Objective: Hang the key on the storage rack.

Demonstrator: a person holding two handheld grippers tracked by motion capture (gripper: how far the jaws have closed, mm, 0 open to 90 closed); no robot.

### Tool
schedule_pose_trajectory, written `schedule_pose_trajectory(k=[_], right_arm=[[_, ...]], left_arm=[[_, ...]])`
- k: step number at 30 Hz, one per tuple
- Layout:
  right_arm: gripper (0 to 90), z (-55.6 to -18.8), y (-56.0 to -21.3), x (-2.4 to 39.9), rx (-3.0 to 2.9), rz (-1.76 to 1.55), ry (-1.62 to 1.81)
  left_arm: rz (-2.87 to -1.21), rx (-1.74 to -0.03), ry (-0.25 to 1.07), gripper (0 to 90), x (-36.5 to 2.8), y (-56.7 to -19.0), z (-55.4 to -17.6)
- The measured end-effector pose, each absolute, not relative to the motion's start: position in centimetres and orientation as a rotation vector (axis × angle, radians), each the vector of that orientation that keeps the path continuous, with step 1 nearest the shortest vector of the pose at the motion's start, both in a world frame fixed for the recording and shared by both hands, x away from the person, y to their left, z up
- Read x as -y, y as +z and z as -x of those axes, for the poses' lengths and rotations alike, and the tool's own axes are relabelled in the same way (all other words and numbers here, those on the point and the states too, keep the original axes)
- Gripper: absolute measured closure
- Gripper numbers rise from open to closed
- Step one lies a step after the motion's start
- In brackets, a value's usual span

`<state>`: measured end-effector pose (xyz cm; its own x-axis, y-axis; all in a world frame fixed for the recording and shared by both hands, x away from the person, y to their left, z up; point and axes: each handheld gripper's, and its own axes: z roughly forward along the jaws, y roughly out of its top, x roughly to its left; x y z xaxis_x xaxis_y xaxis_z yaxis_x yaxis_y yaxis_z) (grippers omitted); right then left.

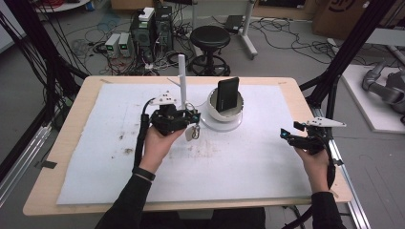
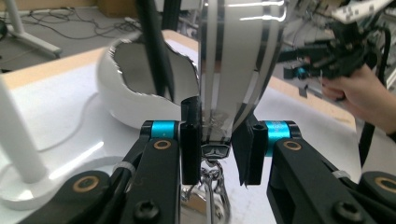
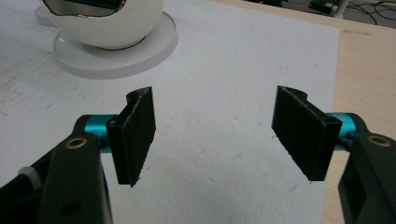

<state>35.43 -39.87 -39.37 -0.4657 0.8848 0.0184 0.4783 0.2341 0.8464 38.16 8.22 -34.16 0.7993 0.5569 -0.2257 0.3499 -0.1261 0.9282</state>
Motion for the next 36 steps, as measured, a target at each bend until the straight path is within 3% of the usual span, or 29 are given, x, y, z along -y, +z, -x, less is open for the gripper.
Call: schedule_pose_trajectory(k=[7,21,36], right_arm=[[30.8,-35.5,-39.4,39.9,-2.041,-1.245,1.141],[30.8,-35.5,-39.4,40.0,-2.038,-1.246,1.143],[30.8,-35.5,-39.4,40.1,-2.037,-1.251,1.144]], left_arm=[[-1.743,-0.739,0.206,74.0,-9.2,-33.0,-39.8],[-1.759,-0.793,0.085,74.0,-10.6,-30.5,-44.6],[-1.73,-0.83,-0.003,74.0,-11.2,-31.5,-47.4]])
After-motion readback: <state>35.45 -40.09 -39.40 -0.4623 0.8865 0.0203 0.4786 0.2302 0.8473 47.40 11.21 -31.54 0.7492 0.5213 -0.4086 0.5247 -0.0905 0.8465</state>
